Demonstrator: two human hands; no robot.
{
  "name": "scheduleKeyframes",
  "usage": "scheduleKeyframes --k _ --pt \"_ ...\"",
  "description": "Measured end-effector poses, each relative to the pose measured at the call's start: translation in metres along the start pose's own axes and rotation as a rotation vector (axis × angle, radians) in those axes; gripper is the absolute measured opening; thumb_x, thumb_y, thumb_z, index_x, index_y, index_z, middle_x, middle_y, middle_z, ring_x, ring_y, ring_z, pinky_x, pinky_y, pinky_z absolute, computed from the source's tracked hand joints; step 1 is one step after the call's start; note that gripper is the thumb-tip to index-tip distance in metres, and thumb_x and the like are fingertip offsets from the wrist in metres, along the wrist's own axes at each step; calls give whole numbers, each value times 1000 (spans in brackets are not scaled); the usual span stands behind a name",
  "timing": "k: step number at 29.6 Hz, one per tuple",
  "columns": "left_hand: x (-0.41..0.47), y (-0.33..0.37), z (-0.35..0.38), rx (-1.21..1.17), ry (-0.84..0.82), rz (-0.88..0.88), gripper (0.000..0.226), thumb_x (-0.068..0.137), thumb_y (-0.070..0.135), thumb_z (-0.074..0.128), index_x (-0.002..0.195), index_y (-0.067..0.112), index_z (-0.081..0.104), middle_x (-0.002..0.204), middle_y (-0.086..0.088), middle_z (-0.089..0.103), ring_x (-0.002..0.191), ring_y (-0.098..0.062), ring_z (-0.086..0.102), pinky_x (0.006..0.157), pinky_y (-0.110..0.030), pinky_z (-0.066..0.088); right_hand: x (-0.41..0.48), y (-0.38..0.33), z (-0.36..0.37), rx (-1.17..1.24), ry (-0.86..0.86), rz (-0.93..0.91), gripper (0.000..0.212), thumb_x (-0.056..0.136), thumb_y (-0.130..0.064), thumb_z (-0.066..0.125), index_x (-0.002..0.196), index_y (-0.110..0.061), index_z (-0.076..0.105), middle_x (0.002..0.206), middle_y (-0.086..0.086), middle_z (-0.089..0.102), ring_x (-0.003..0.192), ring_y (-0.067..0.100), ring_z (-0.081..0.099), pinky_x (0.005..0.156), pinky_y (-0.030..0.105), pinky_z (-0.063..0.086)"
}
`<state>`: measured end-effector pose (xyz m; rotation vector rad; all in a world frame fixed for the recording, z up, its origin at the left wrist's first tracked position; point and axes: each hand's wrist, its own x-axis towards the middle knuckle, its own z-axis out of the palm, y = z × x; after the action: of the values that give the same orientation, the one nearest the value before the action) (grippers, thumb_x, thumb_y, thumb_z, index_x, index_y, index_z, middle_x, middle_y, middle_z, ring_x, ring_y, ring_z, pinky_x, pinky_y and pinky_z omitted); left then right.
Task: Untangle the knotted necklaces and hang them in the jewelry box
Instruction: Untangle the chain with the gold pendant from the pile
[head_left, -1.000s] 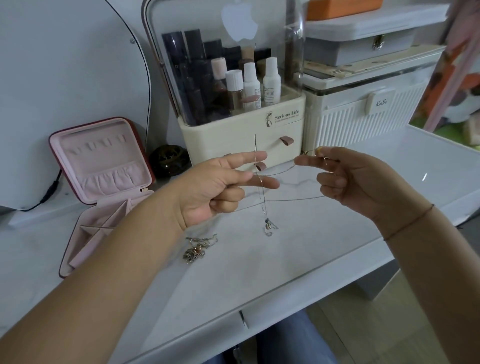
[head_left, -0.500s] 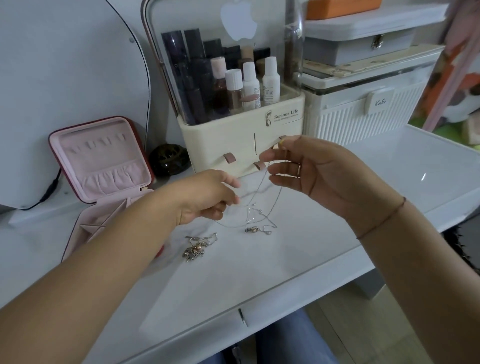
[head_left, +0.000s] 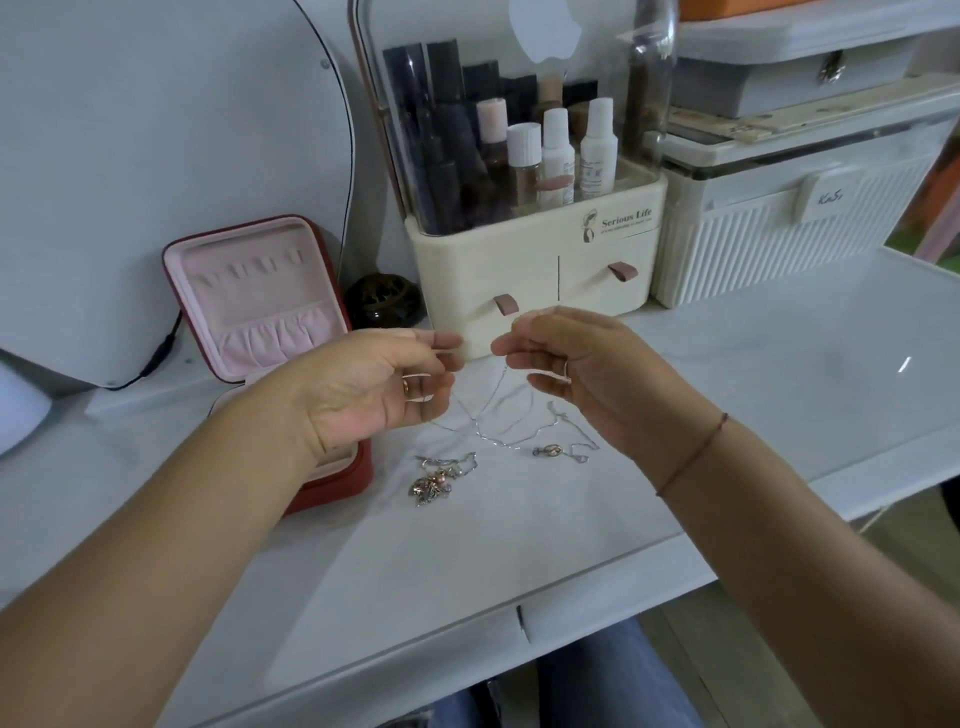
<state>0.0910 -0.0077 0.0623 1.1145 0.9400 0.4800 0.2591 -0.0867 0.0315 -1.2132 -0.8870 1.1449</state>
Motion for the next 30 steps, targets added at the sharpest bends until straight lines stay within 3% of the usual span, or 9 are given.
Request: scheduleKeyframes --k 3,7,12,17,21,24,27,30 --pt "-8 2 -3 76 30 5 39 83 -18 46 112 2 60 94 -11 57 67 -13 58 50 -21 52 2 -2 6 -95 37 -39 9 91 -20 58 85 -15 63 90 -1 68 80 8 55 77 25 40" --pt "-15 6 -7 162 43 3 46 80 -23 36 105 6 62 99 -8 59 76 -16 62 44 -19 49 4 -4 5 -20 28 -33 9 91 -17 57 85 -12 61 82 0 68 70 9 58 70 23 44" --pt "-18 9 -4 -21 -9 145 54 82 -28 30 110 7 60 114 -5 64 84 -13 72 50 -15 52 1 1 7 170 -45 6 10 92 -11 55 84 -8 58 80 8 64 64 15 60 62 23 52" --pt "-15 8 5 -179 -44 220 49 84 -25 34 108 8 61 124 -4 60 94 -15 70 53 -12 52 -2 2 13 288 -169 -38 7 94 -5 53 88 -3 56 79 9 62 71 18 64 68 26 55" --pt "-12 6 12 -288 -49 240 49 85 -26 29 104 7 61 119 -5 63 88 -14 72 51 -11 51 -2 0 16 331 -207 -74 11 94 -2 51 84 -1 58 77 10 61 74 17 64 73 27 56" --pt "-11 6 16 -276 -44 273 39 82 -20 45 103 7 62 118 -5 64 92 -15 71 53 -12 52 -3 6 20 271 -180 -27 9 92 -3 54 85 -2 59 75 10 61 73 19 66 73 28 57" --pt "-12 6 23 -100 -30 305 41 65 0 66 105 8 63 110 -5 66 87 -12 71 56 -13 53 -4 15 24 150 -146 13 7 91 -7 57 87 -4 61 78 8 63 76 20 67 78 28 54" --pt "-11 7 32 118 14 295 47 59 14 73 104 10 62 86 -2 63 64 -6 66 50 -13 50 -4 20 25 75 -151 32 12 92 -13 58 95 -3 64 83 7 67 74 17 66 76 26 51"
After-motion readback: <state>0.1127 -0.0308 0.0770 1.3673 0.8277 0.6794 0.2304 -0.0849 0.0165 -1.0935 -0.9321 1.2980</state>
